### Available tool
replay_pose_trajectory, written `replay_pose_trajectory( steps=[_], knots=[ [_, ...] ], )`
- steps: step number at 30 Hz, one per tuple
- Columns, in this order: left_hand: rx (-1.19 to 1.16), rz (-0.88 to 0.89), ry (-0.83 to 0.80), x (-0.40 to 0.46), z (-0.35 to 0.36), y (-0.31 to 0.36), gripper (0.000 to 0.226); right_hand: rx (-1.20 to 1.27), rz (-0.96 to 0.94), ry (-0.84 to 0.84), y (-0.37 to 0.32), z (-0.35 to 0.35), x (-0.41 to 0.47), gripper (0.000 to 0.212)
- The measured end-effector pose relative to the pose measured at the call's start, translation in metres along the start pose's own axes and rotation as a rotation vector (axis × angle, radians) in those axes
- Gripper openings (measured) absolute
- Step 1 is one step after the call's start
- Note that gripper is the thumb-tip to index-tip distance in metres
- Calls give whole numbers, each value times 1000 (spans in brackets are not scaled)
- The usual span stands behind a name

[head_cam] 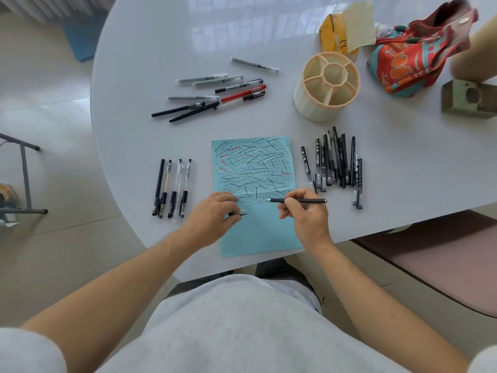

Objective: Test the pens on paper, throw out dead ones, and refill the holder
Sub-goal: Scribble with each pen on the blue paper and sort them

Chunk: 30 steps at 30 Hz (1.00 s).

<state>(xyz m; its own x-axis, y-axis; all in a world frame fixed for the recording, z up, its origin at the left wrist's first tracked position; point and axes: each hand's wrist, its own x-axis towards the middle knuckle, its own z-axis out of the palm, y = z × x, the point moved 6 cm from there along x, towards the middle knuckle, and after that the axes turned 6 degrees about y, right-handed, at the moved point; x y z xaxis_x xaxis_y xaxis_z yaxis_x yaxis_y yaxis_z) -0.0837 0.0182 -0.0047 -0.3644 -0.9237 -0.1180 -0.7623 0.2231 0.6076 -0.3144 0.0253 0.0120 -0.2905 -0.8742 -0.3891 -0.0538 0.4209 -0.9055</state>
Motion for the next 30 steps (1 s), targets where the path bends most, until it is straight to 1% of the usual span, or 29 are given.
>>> replay_pose_trajectory(
  steps=[3,6,9,12,14,16,19,22,24,25,27,28,29,30],
  knots=[
    [-34,-16,34,2,-2,5,13,62,37,-90,-5,13,-7,4],
    [-62,-25,53,3,-5,9,13,69,58,-104,-6,20,-9,10],
    [-74,-23,39,5,-6,16,14,98,103,-142,-3,24,-8,14],
    [-106,-57,4,7,-7,22,11,116,176,-226,4,32,-11,11],
    [-92,-61,-27,10,-6,27,11,128,198,-228,8,36,-11,10],
    [-69,-49,-36,15,-6,33,12,122,198,-190,10,35,-10,10],
    [-89,-57,-40,18,-3,36,13,53,172,-181,9,32,-5,9],
    [-168,-107,-30,20,1,34,15,-83,161,-270,-3,32,15,10],
    [-151,-131,-16,25,2,28,23,-221,160,-251,-15,24,46,11],
    [-118,-140,-9,28,1,23,32,-336,139,-215,-22,17,64,10],
    [-46,-155,16,30,-3,10,46,-688,24,-175,-33,4,96,6],
    [-13,-154,36,30,-6,3,49,-864,-45,-177,-36,1,107,8],
    [23,-151,54,29,-9,-3,50,-985,-101,-189,-36,1,114,12],
    [61,-149,63,27,-11,-9,50,-1049,-139,-205,-36,2,117,15]
  ],
)
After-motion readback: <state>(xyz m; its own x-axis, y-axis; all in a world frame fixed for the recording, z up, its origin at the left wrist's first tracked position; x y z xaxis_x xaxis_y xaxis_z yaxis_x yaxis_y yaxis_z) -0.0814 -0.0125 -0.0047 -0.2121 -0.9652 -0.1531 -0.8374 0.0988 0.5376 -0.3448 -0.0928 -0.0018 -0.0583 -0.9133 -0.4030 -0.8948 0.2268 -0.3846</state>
